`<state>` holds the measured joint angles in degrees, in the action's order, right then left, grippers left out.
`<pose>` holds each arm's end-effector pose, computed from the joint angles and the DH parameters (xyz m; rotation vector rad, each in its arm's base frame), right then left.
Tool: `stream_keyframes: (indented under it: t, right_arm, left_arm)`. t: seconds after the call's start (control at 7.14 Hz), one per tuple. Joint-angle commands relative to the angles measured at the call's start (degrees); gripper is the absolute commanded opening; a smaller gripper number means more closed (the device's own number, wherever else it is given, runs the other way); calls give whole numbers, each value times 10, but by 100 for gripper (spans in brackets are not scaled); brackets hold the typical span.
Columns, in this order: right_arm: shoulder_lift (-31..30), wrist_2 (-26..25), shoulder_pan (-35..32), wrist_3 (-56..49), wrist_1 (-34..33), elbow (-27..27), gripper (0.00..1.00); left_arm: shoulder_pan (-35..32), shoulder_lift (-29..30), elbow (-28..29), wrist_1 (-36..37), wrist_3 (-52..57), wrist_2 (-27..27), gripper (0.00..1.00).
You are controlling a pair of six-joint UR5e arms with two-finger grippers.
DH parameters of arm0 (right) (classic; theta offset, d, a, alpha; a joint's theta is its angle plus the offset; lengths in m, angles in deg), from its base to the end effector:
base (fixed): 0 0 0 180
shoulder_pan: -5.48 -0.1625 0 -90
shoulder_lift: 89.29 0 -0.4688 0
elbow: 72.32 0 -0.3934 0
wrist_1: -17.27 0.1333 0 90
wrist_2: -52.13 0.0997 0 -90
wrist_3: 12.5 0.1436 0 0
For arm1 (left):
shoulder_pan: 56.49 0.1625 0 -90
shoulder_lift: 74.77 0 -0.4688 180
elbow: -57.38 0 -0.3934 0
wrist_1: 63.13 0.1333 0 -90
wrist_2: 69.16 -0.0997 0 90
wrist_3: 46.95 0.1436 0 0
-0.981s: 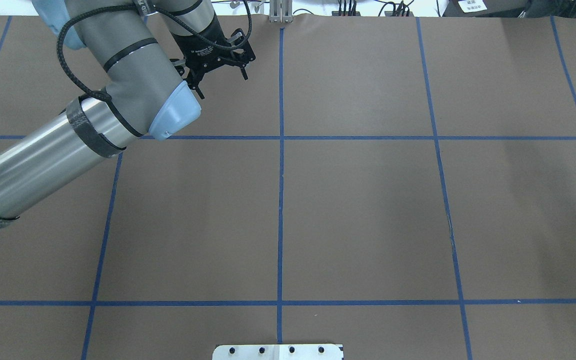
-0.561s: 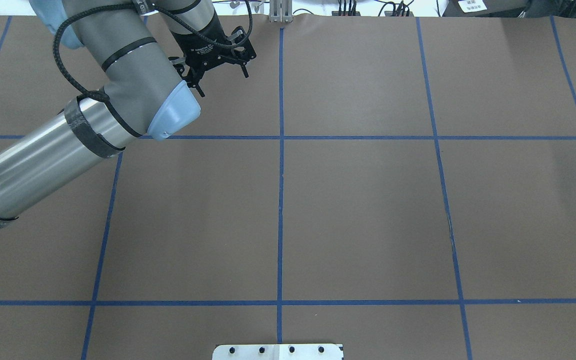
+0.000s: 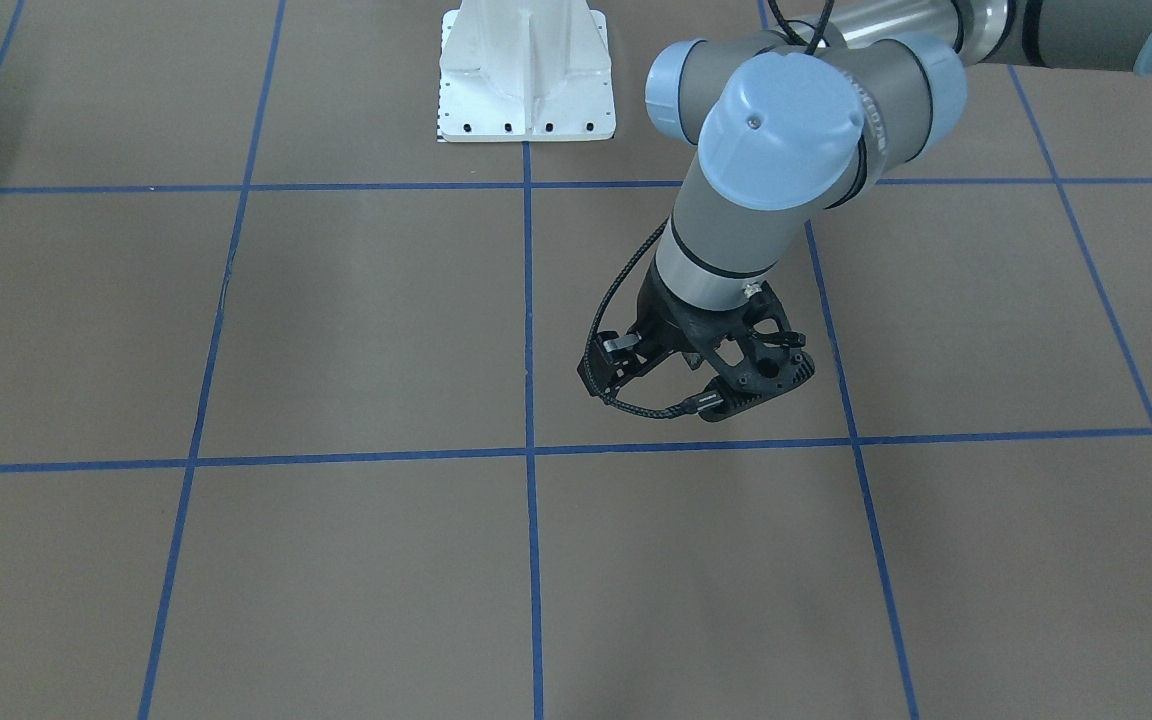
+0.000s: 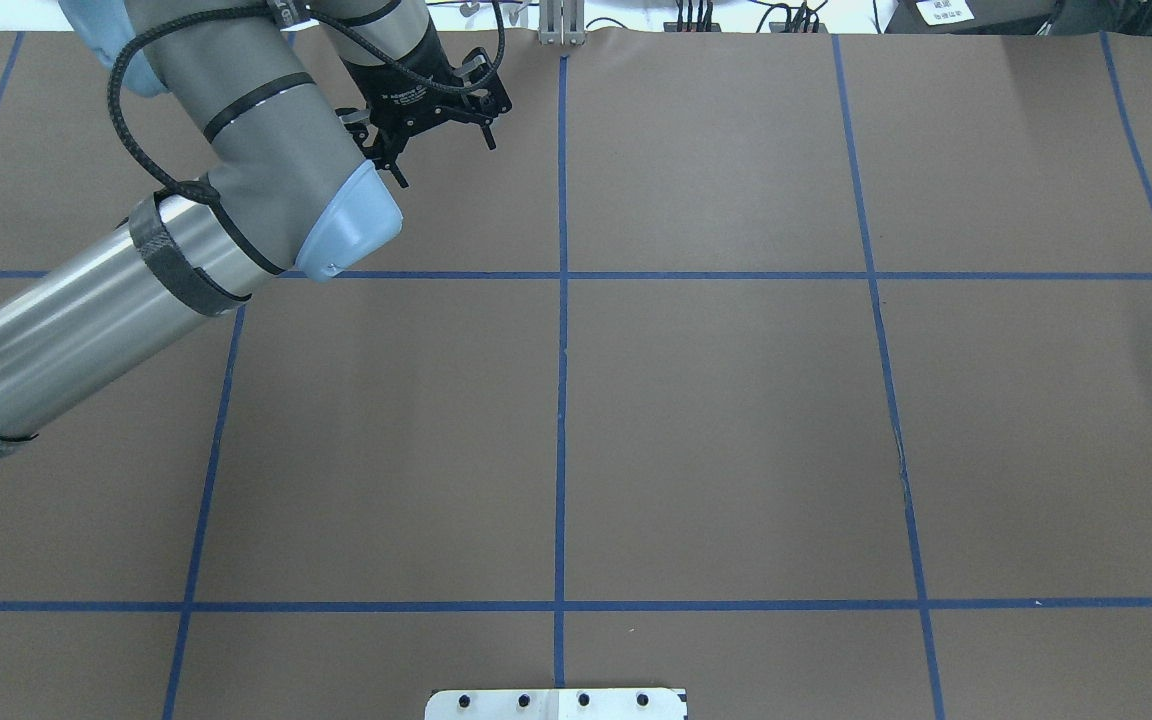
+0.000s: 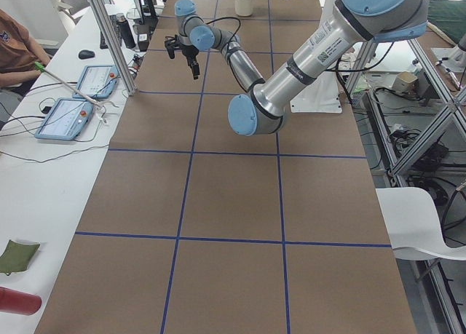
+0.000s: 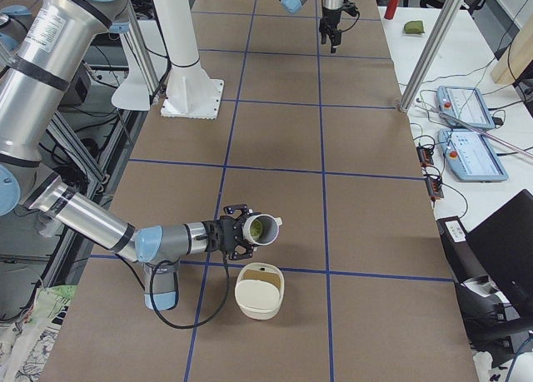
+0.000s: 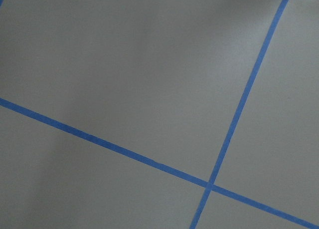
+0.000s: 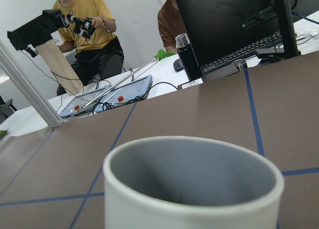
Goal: Left arm hands cup to right arm to dump lemon
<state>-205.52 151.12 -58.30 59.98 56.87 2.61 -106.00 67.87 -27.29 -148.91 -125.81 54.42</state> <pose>-0.0035 -0.2581 0.7472 0.9200 -1.2654 0.5183 0.4745 -0.6388 0.1771 -0.1136 0.9165 -0.4016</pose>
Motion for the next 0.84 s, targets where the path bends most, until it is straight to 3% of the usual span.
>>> stream_keyframes:
  t: [0.0,0.42,0.7]
  right_arm:
    - [6,2,-3,131,31,-13,5]
    - [39,0,-9,321,106,-81,7]
    - [53,-1,-24,441,110,-87,7]
  left_arm:
    - [-1,0,-2,0,8,-5,100]
    - [-2,-1,-13,1,8,-16,100]
    - [-3,0,-18,3,8,-19,100]
